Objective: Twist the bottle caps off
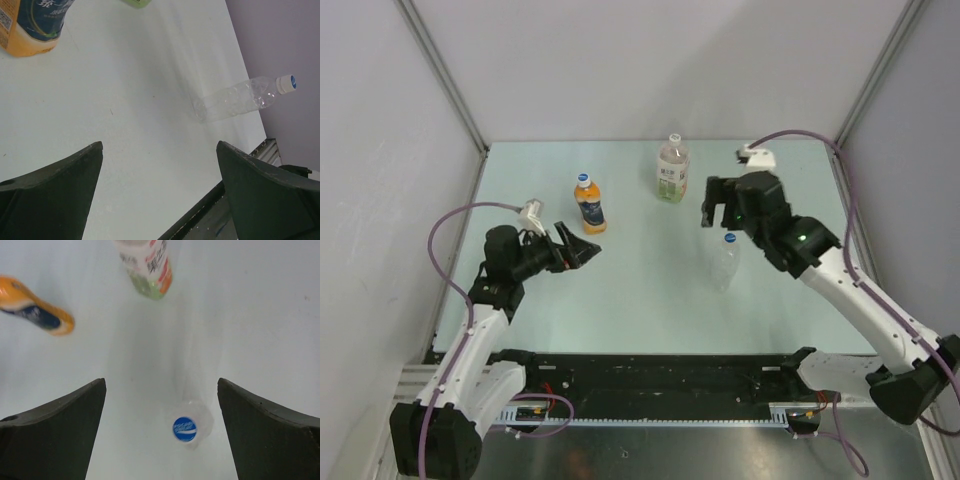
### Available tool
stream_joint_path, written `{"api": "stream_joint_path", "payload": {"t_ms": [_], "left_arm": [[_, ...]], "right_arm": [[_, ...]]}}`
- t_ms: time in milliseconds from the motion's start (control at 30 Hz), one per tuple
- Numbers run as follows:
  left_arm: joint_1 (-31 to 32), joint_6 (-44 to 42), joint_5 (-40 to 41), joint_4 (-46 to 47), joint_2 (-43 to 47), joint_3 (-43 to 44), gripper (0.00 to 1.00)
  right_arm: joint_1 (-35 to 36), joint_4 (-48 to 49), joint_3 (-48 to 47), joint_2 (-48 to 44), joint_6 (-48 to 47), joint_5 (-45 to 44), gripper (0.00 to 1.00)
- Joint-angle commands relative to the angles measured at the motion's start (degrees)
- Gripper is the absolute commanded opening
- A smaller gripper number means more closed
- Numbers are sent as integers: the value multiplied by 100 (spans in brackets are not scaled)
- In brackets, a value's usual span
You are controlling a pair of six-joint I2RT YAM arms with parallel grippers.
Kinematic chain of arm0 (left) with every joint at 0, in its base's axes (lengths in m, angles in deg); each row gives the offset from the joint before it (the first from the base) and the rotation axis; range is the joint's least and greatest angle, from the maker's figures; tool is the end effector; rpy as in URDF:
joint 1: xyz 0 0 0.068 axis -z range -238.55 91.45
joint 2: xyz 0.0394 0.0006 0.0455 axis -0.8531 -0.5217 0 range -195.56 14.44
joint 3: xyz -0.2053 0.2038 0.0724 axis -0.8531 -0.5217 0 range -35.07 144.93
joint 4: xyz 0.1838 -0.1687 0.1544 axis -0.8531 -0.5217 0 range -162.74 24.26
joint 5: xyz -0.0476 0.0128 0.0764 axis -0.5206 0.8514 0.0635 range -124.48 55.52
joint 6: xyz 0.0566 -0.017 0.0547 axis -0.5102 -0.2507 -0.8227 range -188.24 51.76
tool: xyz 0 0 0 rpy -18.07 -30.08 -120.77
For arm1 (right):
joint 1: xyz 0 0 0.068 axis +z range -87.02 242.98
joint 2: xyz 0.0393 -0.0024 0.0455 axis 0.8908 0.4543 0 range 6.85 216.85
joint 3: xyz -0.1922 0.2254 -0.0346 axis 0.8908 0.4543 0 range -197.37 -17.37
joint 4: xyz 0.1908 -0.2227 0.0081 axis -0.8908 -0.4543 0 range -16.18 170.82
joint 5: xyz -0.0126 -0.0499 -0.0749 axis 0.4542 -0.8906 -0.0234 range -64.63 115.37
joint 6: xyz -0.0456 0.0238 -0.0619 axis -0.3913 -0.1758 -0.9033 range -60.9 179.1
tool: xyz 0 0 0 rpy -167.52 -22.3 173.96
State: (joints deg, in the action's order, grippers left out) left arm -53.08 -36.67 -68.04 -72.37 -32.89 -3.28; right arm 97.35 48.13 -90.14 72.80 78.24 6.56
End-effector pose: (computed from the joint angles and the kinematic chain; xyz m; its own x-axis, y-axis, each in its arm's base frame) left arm 0.2257 -0.0603 0.2602 -0.6285 -0.3781 -0.6797 0.3051 0.6840 -0.6626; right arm 0.2580 0.1493 0.4102 -0.4368 0.0771 -0.8962 -0.1605 0.9737 0.1620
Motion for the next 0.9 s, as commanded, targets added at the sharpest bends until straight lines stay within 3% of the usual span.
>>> {"api": "stream_joint_path", "payload": {"t_ms": [0, 100, 367, 633, 700, 867], "left_arm": [[-47, -150, -298, 59, -36, 70, 99], [-47, -196, -314, 65, -113, 34, 100], [-42, -248, -410, 65, -182, 37, 99], [-44, -252, -451, 65, -178, 8, 99], [-44, -282, -485, 61, -146, 4, 99], [-46, -376, -540, 61, 62, 34, 99]], "right_arm": [[952, -567, -20, 255, 21, -1598, 97], [1238, -746, 57, 406, 266, -1949, 97], [1280, -778, 477, 338, 562, -2073, 85], [1150, -637, 906, 146, 642, -1710, 71], [993, -551, 1037, 80, 663, -1541, 63], [484, -181, 1293, -151, 617, -867, 25]]}}
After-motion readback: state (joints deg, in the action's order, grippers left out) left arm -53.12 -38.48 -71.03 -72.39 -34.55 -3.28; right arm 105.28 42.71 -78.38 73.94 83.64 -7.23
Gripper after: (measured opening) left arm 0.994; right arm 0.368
